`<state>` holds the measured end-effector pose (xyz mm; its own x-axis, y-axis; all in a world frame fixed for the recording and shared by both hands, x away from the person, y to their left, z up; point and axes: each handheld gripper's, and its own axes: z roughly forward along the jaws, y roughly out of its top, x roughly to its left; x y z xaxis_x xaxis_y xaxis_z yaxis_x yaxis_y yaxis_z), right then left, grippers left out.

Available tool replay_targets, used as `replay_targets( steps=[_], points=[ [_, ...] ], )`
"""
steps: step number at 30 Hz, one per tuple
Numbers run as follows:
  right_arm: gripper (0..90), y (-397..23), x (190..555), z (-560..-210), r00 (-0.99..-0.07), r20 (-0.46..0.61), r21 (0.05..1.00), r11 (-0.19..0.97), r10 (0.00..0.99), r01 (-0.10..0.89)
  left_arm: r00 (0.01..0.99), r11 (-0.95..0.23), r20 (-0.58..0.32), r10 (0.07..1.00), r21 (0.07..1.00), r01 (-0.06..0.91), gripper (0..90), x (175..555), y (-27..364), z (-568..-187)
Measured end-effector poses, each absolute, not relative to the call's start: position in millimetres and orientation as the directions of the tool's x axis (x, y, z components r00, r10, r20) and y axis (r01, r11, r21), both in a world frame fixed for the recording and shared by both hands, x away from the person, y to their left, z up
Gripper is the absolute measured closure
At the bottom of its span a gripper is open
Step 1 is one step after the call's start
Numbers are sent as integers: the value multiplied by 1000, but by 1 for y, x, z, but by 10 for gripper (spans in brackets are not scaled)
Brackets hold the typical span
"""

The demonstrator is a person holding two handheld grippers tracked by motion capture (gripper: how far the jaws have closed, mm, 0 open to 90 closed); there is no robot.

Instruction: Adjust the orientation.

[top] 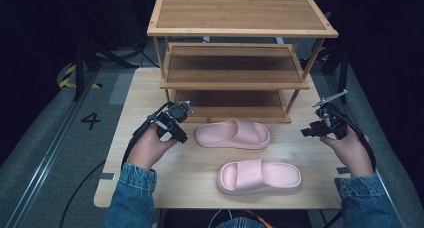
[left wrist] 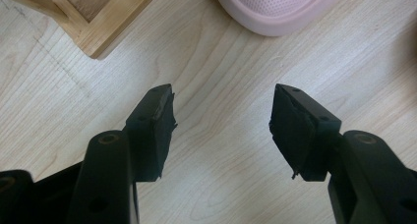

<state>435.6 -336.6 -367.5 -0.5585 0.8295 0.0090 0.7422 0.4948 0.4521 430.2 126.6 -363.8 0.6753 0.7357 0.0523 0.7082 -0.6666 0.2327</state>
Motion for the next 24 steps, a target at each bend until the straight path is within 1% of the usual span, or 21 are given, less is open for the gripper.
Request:
replay_targets(
  steps=[4, 6, 16, 20, 24],
  points=[
    [476, -338, 434, -369, -554, 10, 449, 491, 832, 746, 677, -670, 55, 734, 223, 708, 417, 431, 125, -362],
    [472, -339, 432, -369, -550, 13, 449, 487, 835, 749, 687, -679, 58, 725, 235, 696, 415, 430, 121, -361],
    [461, -351, 421, -374, -525, 18, 452, 461, 851, 763, 754, -744, 51, 655, 221, 631, 409, 435, 93, -357],
    [457, -355, 416, -376, -511, 25, 452, 446, 859, 772, 784, -764, 23, 620, 244, 597, 409, 436, 84, -357],
    [453, -355, 415, -380, -518, 44, 453, 445, 854, 773, 797, -771, 1, 603, 259, 583, 412, 438, 74, -360]
  ],
)
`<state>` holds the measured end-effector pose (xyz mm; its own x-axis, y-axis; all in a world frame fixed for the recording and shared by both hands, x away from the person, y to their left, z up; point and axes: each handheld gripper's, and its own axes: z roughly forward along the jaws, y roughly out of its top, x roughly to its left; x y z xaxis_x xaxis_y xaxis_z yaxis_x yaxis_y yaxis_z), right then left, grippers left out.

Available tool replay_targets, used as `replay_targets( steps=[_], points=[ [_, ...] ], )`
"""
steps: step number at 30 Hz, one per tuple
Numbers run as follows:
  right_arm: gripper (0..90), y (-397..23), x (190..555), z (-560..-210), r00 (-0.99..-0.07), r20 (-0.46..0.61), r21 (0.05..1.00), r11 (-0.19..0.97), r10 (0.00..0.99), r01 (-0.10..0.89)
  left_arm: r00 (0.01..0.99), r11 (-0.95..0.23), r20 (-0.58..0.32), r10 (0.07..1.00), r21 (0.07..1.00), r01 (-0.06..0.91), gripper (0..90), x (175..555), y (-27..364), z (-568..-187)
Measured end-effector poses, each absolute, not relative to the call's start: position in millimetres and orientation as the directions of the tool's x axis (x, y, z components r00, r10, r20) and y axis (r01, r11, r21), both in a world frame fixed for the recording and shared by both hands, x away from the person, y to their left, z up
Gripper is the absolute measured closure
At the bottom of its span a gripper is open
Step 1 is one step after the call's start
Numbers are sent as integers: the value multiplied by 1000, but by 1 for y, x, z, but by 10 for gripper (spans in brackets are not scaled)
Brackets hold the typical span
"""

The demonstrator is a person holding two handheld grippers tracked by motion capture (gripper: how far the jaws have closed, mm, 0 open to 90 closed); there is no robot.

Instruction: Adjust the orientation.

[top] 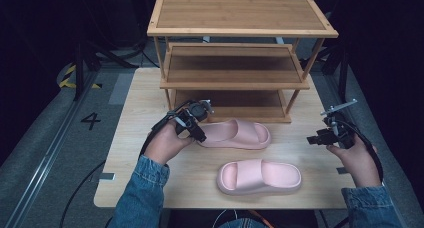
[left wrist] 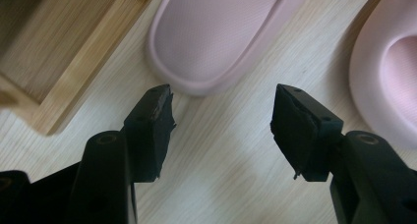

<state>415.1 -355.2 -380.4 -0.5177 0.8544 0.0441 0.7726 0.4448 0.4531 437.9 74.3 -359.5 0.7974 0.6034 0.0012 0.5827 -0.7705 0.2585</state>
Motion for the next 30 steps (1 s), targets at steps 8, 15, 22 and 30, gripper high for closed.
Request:
replay_targets(
  steps=[8, 15, 22, 30],
  points=[
    [452, -355, 416, -386, -520, 55, 443, 446, 852, 777, 825, -795, 1, 566, 268, 545, 414, 437, 56, -367],
    [447, -352, 413, -390, -528, 60, 440, 452, 847, 776, 845, -808, -18, 535, 283, 517, 423, 439, 41, -374],
    [439, -352, 408, -397, -528, 67, 416, 457, 847, 786, 865, -821, -56, 499, 289, 492, 421, 444, 27, -382],
    [439, -353, 403, -400, -523, 78, 417, 448, 849, 790, 883, -833, -99, 459, 297, 466, 457, 451, 9, -397]
  ],
)
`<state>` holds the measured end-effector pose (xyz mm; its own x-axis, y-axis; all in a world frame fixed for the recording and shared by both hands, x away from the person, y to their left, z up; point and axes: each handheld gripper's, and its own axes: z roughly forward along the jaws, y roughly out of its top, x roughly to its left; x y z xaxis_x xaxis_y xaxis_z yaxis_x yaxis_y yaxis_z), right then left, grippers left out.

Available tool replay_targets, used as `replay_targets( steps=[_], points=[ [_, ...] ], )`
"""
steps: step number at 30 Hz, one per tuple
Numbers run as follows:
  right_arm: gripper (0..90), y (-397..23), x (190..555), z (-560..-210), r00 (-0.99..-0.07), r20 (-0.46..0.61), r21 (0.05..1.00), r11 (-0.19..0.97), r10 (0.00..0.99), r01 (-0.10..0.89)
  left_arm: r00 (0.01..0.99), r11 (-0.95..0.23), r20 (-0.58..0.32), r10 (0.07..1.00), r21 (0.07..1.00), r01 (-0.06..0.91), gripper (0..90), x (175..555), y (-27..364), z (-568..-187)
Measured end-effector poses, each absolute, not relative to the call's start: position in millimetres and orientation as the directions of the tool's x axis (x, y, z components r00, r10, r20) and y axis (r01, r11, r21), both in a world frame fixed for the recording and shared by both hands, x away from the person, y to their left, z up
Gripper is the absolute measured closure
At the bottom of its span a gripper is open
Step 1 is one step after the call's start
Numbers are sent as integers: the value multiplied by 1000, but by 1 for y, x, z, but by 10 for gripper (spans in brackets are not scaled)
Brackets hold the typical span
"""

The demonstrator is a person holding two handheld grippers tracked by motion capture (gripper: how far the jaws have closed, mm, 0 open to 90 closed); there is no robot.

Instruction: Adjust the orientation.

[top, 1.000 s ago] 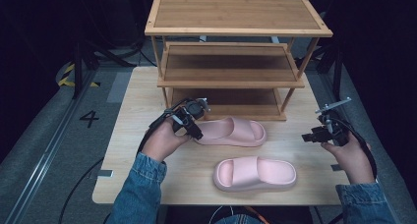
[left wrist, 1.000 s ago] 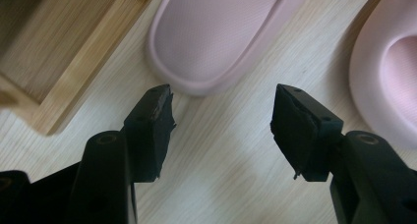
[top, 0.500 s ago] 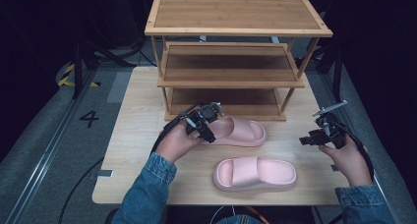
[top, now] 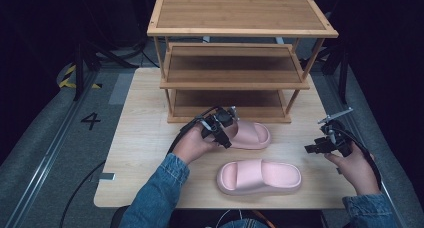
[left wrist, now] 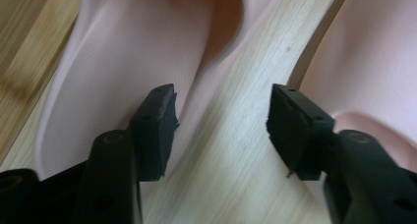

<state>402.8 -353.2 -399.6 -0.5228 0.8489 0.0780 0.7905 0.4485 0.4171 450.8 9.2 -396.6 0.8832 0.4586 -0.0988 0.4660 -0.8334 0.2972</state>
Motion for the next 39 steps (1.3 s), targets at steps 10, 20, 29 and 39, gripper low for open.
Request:
replay_targets(
  steps=[10, 20, 29, 39],
  points=[
    [436, -349, 401, -406, -537, 79, 402, 466, 840, 788, 938, -867, -3, 346, 380, 321, 528, 449, -11, -413],
    [434, -349, 400, -410, -538, 92, 392, 466, 838, 793, 936, -865, -24, 350, 376, 333, 663, 455, -18, -423],
    [433, -350, 400, -413, -529, 109, 385, 455, 841, 803, 942, -872, -18, 335, 372, 318, 706, 453, -17, -421],
    [433, -351, 401, -414, -531, 116, 384, 455, 839, 803, 951, -885, 0, 310, 366, 289, 780, 449, -18, -417]
  ],
)
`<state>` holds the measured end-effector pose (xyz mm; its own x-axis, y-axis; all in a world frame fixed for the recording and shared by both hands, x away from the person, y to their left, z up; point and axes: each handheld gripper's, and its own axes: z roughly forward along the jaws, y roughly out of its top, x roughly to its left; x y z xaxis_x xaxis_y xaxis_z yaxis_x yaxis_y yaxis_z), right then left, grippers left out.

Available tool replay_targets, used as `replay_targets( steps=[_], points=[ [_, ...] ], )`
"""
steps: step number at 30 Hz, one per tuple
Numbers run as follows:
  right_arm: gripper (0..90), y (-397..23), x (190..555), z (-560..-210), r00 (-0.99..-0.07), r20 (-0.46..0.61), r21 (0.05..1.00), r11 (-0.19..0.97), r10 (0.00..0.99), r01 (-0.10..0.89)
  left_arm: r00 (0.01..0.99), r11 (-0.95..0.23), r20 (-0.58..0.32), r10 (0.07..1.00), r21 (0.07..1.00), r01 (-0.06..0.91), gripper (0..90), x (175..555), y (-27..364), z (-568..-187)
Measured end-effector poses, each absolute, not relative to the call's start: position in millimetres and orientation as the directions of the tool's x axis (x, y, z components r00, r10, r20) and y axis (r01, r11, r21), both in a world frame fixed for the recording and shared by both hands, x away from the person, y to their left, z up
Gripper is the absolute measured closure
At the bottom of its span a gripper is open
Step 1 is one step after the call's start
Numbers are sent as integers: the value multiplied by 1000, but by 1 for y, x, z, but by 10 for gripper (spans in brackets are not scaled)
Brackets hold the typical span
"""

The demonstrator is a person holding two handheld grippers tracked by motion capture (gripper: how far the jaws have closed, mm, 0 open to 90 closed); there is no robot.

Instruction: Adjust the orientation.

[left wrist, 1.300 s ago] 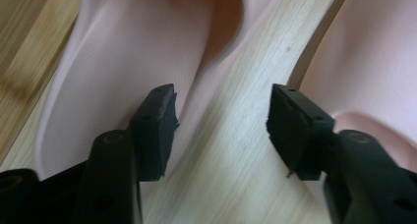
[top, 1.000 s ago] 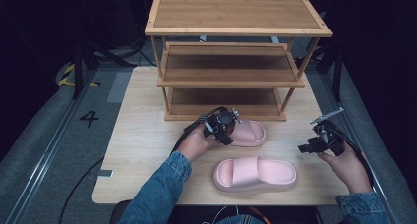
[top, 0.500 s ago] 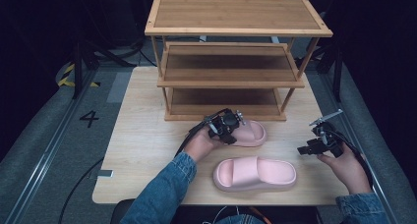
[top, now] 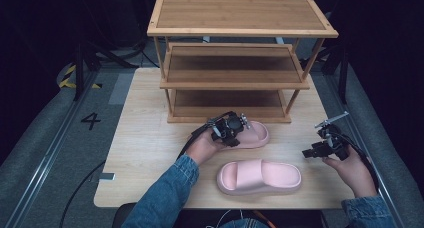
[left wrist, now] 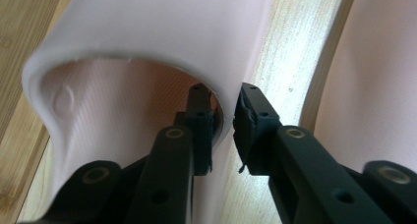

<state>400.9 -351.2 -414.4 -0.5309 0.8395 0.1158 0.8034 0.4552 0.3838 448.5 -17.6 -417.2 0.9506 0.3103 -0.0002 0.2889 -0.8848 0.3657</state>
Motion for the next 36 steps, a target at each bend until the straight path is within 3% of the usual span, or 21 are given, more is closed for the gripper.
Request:
replay_targets(
  steps=[9, 15, 36],
  points=[
    [434, -347, 405, -415, -544, 118, 382, 468, 830, 797, 944, -873, -30, 328, 372, 315, 822, 445, -12, -412],
    [434, -343, 409, -414, -553, 120, 387, 474, 824, 791, 941, -892, -22, 339, 311, 328, 829, 440, -5, -403],
    [444, -330, 427, -406, -592, 128, 416, 499, 796, 760, 889, -830, -55, 454, 335, 445, 825, 419, 34, -362]
  ],
)
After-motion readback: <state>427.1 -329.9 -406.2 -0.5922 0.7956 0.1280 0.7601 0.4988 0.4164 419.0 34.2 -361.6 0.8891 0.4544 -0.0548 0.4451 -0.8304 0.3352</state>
